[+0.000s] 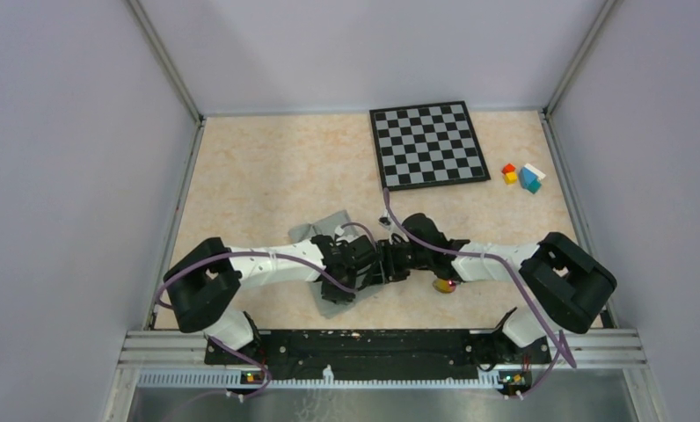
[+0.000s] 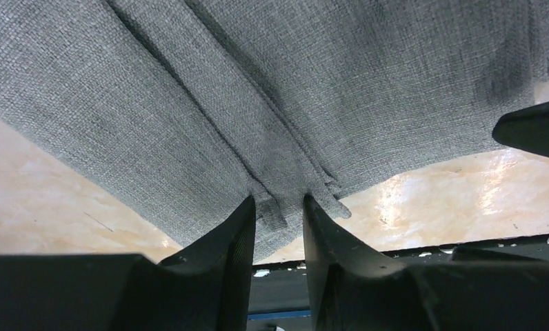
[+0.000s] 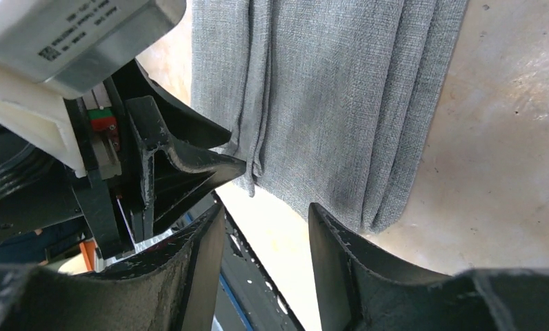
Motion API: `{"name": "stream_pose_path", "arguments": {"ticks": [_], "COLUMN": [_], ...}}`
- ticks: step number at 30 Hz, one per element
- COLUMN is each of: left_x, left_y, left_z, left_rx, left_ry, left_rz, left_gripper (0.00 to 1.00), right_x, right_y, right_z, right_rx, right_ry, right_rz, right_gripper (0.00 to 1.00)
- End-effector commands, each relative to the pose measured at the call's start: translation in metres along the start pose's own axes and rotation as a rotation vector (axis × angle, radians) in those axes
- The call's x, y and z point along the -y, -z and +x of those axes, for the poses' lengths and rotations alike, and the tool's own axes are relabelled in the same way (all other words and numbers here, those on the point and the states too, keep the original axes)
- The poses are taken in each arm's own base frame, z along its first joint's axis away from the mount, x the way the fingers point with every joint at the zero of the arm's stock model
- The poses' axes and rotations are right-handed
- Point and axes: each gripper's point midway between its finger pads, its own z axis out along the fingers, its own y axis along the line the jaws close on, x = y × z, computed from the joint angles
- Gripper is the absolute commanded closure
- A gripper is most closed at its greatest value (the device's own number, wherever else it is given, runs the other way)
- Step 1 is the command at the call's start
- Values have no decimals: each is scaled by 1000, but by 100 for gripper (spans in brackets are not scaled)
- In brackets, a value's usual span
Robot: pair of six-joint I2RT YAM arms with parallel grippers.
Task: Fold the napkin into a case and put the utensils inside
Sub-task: Smooth out the 2/3-rectangle-folded napkin at the center of the board.
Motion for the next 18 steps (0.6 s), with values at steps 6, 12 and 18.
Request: {"name": "stream_pose_path", "arguments": {"ticks": [6, 12, 18], "left_x": [2, 14, 22], "left_y": [8, 23, 29], "left_z": [-4, -13, -16], "left_rx": [40, 74, 84], "left_ry": [-8, -13, -21], "left_rz": [-47, -14, 0], "left_gripper": [79, 90, 91], "right_x": [-9, -6, -3], "right_y": [-4, -6, -9], "right_z": [-4, -2, 3], "right_rx": [20, 14, 3], "right_ry": [34, 29, 15], "right_rz": [-50, -49, -57], "right_gripper": [53, 54, 55]}}
